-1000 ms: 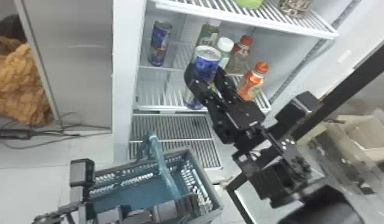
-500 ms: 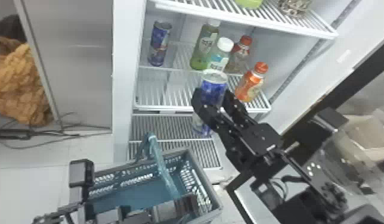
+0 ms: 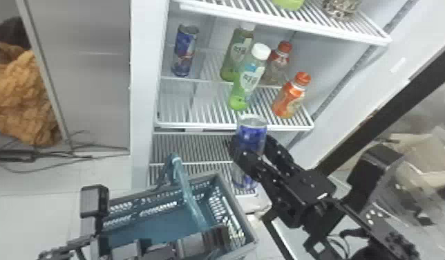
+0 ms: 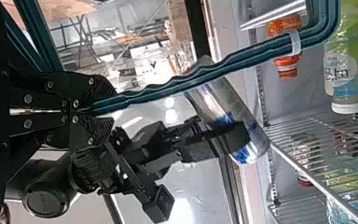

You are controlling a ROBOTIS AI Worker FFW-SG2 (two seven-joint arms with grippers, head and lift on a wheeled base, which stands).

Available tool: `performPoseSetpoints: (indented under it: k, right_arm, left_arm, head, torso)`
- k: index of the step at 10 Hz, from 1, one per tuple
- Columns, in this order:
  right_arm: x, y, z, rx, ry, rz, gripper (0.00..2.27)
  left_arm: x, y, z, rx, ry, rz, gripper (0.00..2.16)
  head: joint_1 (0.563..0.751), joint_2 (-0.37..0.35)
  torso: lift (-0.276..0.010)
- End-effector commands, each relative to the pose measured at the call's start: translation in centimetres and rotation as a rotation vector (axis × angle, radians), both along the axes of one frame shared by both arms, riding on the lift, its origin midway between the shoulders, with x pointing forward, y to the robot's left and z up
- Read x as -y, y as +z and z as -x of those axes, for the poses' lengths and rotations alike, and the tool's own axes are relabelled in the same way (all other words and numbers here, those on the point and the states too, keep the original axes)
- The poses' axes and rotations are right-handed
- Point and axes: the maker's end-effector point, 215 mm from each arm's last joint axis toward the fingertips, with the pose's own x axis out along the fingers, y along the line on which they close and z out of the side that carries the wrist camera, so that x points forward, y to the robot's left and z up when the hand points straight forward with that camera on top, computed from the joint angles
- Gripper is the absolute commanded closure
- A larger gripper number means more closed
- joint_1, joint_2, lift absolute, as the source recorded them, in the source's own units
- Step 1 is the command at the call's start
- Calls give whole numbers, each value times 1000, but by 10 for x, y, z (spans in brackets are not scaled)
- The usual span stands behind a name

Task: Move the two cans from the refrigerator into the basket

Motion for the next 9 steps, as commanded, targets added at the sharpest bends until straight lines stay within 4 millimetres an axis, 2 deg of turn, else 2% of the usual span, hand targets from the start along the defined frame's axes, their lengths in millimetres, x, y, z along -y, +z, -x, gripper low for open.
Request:
performPoseSetpoints:
  k: [1,3,4,7,9]
  right_arm:
    - [4,-13,5,-43,-14,-10,898]
    - [10,-38,9,-109,-25,-2,898]
    - [11,-44,10,-126,-27,-2,898]
    - [5,-75,18,-219,-17,-13,898]
    - [3,-117,25,-345,14,-22,898]
  left_arm:
    - [-1,0,0,-1,2,0,1190]
    - [0,0,0,0,2,0,1190]
    - [1,0,0,0,0,0,1190]
    - [1,0,0,0,0,0,1190]
    - [1,0,0,0,0,0,1190]
  head:
    - [695,-350]
    - [695,-350]
    - [695,-350]
    - [695,-350]
    - [695,-350]
  torso:
    - [-276]
    - [-276]
    - [-276]
    - [-276]
    - [-276]
